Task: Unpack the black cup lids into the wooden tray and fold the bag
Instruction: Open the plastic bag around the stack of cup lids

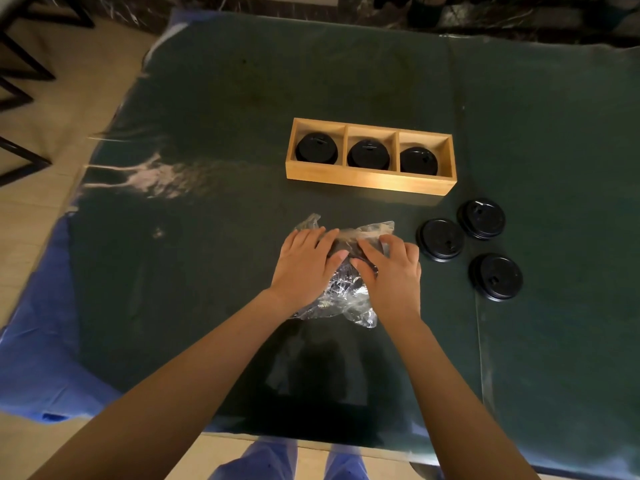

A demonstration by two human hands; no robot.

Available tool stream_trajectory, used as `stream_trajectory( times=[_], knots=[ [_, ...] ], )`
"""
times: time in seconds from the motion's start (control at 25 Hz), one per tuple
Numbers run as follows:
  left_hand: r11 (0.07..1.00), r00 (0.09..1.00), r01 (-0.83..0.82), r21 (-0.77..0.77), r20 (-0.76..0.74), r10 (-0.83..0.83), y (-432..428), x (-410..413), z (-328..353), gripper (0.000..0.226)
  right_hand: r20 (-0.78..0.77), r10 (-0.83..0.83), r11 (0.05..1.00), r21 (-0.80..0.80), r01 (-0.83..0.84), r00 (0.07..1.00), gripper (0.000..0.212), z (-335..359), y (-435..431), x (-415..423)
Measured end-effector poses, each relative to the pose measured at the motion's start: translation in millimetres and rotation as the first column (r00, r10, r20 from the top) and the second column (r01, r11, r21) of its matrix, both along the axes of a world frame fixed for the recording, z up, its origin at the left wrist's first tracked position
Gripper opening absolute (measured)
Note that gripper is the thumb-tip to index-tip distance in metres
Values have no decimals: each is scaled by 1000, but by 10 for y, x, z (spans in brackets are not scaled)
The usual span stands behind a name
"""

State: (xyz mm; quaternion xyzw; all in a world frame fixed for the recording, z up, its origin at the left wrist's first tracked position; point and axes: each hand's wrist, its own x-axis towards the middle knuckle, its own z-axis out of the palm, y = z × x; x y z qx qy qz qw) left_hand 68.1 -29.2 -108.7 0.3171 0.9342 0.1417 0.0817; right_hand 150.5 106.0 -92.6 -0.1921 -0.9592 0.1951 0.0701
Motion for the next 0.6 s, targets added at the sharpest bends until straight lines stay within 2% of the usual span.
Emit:
stream_trajectory(
  times=[0.16, 0.28, 0.32, 0.44, 0.52, 0.6],
  knots=[
    [999, 1000, -21, 35, -8, 21, -8, 23, 5, 55, -116, -49, 998, -42, 44, 992, 24, -10, 7, -24],
    [999, 1000, -29, 39, -3, 29, -15, 31, 26, 63, -211, -187, 966, -216, 141, 959, 22, -54, 107, -8],
    [999, 999, -33, 40, -1, 33, -15, 28, 34, 66, -229, -279, 922, -337, 193, 933, 22, -69, 167, 4],
    [999, 999, -35, 29, -6, 35, -11, 22, 45, 71, -171, -548, 683, -656, 321, 819, 23, -106, 369, 71],
    [1000, 999, -22, 11, -23, 23, -16, 26, 35, 71, -165, -627, 590, -739, 326, 761, 17, -153, 487, 160],
    [1000, 999, -1, -11, -35, 1, -21, 27, 21, 72, -174, -674, 549, -768, 330, 718, 15, -219, 602, 268]
  ],
)
